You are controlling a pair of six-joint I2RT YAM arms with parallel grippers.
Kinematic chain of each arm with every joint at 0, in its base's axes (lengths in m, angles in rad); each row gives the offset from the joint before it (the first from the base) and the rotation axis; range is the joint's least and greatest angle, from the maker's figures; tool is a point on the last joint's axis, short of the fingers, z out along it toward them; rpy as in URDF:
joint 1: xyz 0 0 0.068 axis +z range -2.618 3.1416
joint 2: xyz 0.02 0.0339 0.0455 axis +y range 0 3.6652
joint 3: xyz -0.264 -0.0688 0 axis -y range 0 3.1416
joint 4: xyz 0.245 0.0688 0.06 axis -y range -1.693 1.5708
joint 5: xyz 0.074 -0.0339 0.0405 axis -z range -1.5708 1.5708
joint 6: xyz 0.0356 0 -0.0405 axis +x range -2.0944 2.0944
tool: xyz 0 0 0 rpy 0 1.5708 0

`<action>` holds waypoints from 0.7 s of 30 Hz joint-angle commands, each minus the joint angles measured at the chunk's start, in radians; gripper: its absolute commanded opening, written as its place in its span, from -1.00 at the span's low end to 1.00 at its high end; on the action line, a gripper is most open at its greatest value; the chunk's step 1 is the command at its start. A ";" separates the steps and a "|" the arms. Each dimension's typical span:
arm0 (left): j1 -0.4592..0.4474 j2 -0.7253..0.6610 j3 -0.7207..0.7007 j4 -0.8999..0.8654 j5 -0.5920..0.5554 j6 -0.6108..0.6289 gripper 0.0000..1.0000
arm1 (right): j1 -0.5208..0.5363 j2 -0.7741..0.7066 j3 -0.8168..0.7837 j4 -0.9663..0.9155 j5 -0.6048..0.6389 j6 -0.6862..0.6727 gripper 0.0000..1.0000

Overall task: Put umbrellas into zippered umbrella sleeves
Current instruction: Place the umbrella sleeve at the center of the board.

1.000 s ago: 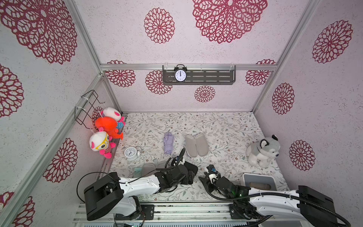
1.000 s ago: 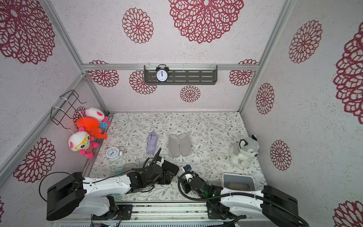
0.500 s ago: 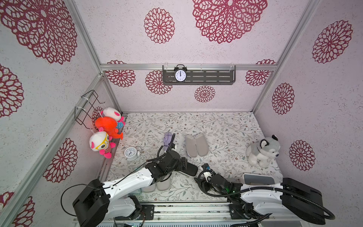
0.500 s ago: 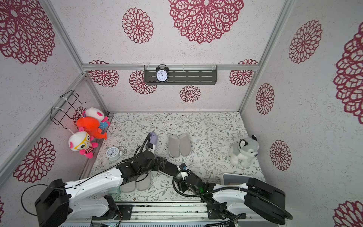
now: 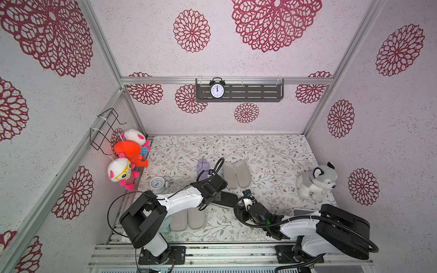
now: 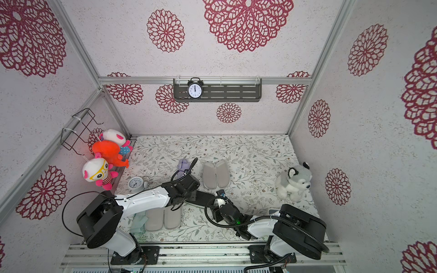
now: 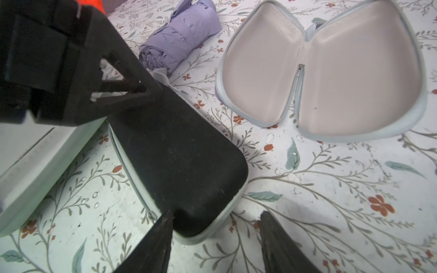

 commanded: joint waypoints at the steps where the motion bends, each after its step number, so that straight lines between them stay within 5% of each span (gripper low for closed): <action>1: -0.027 0.007 -0.022 -0.008 0.013 -0.015 -0.11 | -0.018 0.044 -0.003 0.102 -0.062 -0.009 0.19; 6: -0.071 0.038 -0.008 0.001 0.050 -0.027 -0.11 | -0.048 0.030 -0.037 0.129 -0.071 0.005 0.13; 14: -0.108 0.039 -0.031 0.021 0.099 -0.058 -0.09 | -0.045 -0.253 -0.135 -0.122 -0.100 0.024 0.02; 21: -0.058 0.024 -0.008 0.055 0.063 0.050 0.03 | -0.015 -0.122 -0.074 0.000 -0.185 -0.002 -0.06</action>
